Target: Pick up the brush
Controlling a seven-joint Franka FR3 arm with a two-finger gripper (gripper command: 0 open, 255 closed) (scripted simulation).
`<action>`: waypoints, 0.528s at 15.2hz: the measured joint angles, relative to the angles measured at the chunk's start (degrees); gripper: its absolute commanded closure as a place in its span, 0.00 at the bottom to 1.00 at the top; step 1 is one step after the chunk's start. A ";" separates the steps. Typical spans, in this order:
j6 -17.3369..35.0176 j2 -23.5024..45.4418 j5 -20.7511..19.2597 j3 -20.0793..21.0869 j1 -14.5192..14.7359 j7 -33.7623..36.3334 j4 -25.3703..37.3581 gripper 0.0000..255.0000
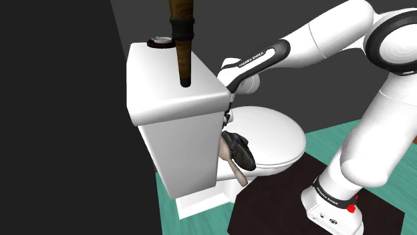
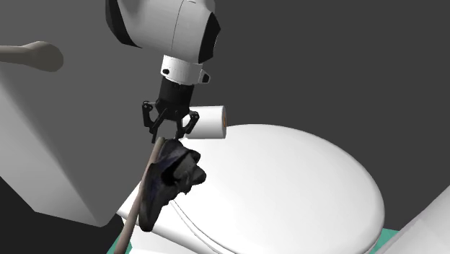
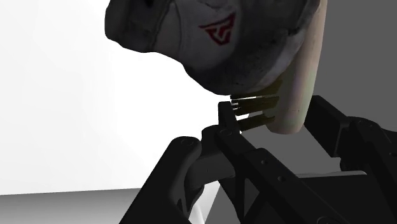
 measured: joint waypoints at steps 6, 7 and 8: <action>-1.36 -1.06 -0.34 -0.01 0.01 0.62 0.21 1.00; -1.99 -1.29 -0.53 -0.02 0.00 0.94 0.64 1.00; -2.59 -1.80 -0.67 0.03 0.06 1.36 0.82 1.00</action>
